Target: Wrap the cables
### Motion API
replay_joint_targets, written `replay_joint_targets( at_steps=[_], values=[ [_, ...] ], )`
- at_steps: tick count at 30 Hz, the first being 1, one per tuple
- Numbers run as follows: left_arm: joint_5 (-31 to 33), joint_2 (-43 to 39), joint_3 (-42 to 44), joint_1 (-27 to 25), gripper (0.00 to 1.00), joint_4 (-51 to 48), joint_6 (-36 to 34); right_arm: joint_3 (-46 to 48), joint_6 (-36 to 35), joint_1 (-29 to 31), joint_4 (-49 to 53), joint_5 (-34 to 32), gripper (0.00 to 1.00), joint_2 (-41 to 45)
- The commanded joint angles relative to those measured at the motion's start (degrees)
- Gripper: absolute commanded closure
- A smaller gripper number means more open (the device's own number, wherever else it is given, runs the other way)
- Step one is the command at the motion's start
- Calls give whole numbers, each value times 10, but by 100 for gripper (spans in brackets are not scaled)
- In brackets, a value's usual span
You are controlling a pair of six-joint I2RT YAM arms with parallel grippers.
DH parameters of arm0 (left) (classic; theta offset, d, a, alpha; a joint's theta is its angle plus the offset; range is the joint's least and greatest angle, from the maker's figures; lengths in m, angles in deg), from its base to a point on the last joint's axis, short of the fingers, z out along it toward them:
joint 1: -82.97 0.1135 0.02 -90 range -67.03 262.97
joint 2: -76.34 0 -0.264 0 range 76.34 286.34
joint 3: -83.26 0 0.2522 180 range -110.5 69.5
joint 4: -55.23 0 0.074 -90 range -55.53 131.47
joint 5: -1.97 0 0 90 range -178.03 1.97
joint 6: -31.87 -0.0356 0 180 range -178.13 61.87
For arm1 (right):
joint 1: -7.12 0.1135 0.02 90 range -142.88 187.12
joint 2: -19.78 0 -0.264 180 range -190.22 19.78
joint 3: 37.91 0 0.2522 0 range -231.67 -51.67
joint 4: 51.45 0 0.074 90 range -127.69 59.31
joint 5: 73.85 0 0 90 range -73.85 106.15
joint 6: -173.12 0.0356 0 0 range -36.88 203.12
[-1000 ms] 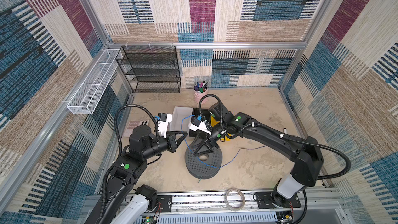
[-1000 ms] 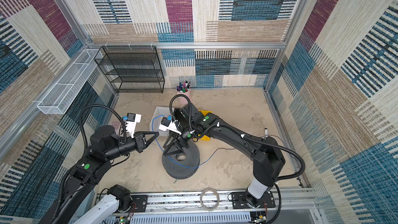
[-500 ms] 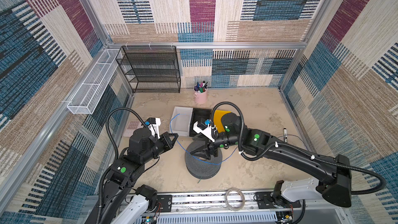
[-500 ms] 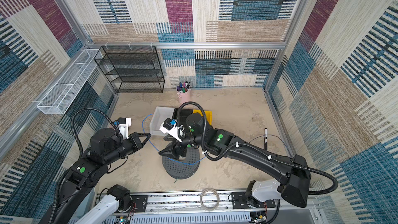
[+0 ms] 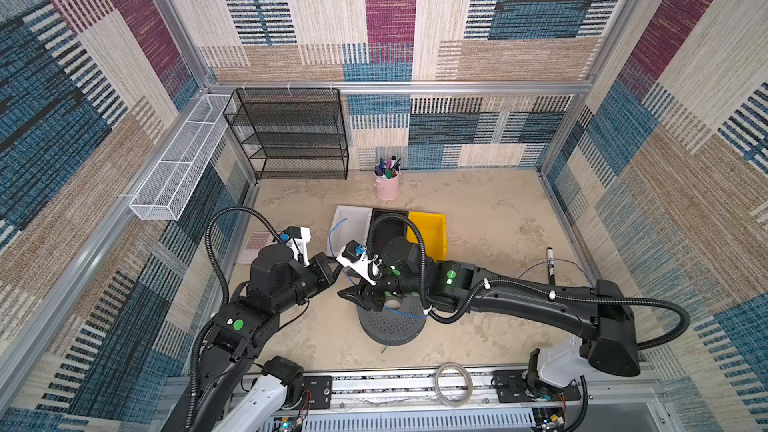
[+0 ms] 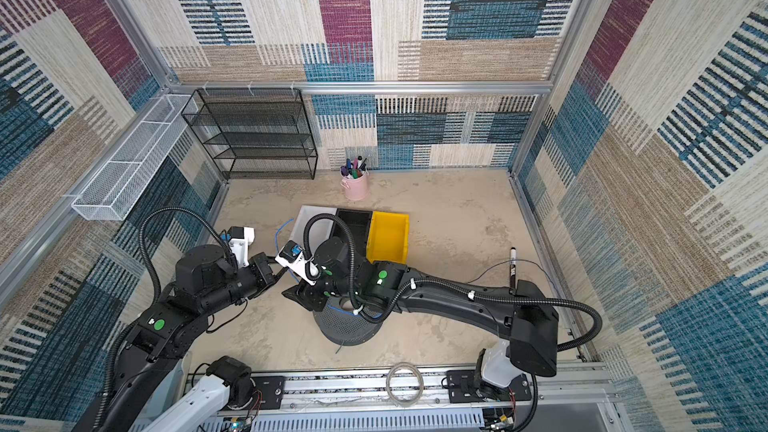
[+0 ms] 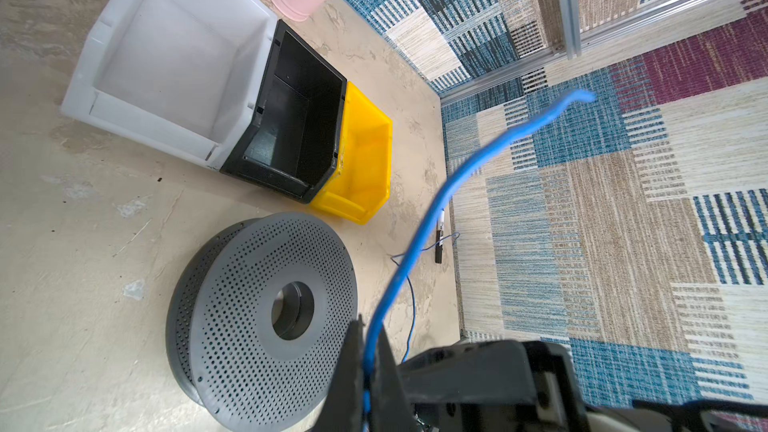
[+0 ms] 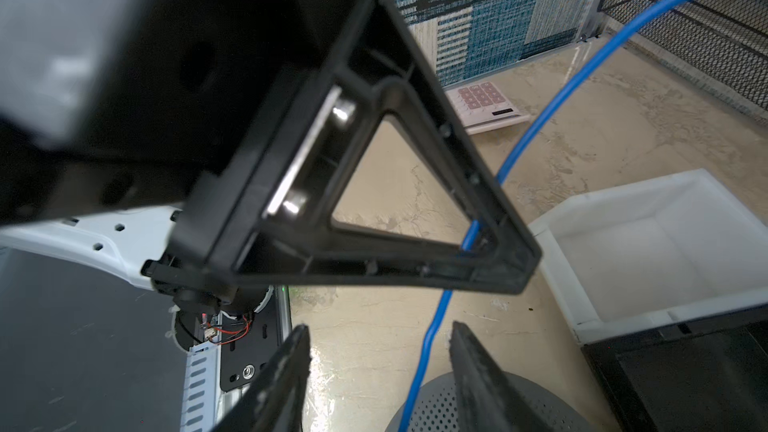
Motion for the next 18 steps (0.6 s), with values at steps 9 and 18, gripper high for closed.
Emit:
replay_joint_targets(
  at_steps=[9,18],
  values=[
    [-19,15,-4,1,100,8,-6,-30,-9,6,24,-54,91,-29],
    [-20,13,3,0,100,8,-10,-25,-7,6,31,-51,100,-22]
  ],
)
